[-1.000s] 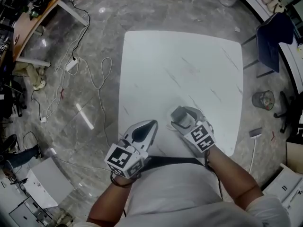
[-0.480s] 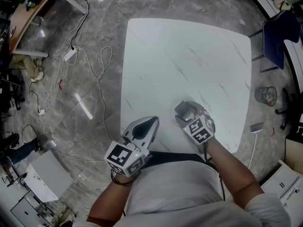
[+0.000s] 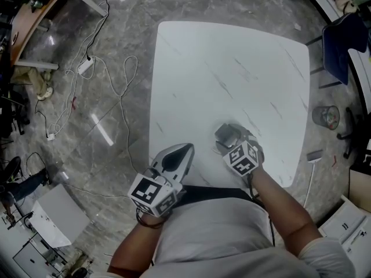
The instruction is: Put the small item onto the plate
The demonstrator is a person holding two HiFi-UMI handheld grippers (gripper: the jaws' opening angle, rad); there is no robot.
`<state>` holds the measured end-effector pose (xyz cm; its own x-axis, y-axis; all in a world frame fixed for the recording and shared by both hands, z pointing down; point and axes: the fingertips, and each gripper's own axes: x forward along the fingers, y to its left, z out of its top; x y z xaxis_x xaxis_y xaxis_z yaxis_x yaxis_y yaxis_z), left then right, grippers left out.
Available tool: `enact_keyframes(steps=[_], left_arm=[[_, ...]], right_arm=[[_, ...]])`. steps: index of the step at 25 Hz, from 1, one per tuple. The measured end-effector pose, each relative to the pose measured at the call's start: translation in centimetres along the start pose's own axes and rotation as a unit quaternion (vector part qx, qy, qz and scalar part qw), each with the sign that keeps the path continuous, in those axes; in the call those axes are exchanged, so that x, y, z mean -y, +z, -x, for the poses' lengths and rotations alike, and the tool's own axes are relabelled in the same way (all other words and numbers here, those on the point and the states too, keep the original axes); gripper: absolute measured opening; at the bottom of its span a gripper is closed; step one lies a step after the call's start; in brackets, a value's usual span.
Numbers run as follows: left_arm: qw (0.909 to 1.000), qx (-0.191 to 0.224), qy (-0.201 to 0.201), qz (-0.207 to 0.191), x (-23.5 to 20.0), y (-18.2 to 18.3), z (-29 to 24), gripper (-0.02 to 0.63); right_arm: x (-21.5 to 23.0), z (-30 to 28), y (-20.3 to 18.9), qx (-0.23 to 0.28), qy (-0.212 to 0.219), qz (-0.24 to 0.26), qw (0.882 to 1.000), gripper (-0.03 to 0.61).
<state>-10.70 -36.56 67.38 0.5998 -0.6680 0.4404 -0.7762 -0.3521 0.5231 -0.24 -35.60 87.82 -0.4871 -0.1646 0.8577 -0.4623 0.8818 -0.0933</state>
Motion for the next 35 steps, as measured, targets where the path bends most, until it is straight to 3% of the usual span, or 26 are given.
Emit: enact_keyframes(steps=[9, 16, 21, 27, 35], left_arm=[[1.0000, 0.000, 0.003, -0.002, 0.1, -0.6, 0.7, 0.005], [0.9999, -0.001, 0.000, -0.011, 1.3, -0.6, 0.8, 0.005], [0.9995, 0.006, -0.006, -0.029, 3.6, 0.3, 0.4, 0.005], [0.9979, 0.019, -0.020, -0.058, 7.8, 2.0, 0.0, 0.005], [0.9923, 0.074, -0.035, -0.093, 14.2, 7.5, 1.8, 0.005]], right_arm=[[-0.1, -0.3, -0.3, 0.006, -0.015, 0.007, 1.000, 0.314], [0.3, 2.8, 2.1, 0.064, -0.029, -0.012, 0.997, 0.310], [1.5, 8.7, 4.8, 0.155, -0.050, -0.048, 0.985, 0.205], [2.6, 16.8, 6.9, 0.233, -0.083, -0.054, 0.968, 0.081], [2.0, 27.3, 10.3, 0.316, -0.092, -0.034, 0.944, 0.011]])
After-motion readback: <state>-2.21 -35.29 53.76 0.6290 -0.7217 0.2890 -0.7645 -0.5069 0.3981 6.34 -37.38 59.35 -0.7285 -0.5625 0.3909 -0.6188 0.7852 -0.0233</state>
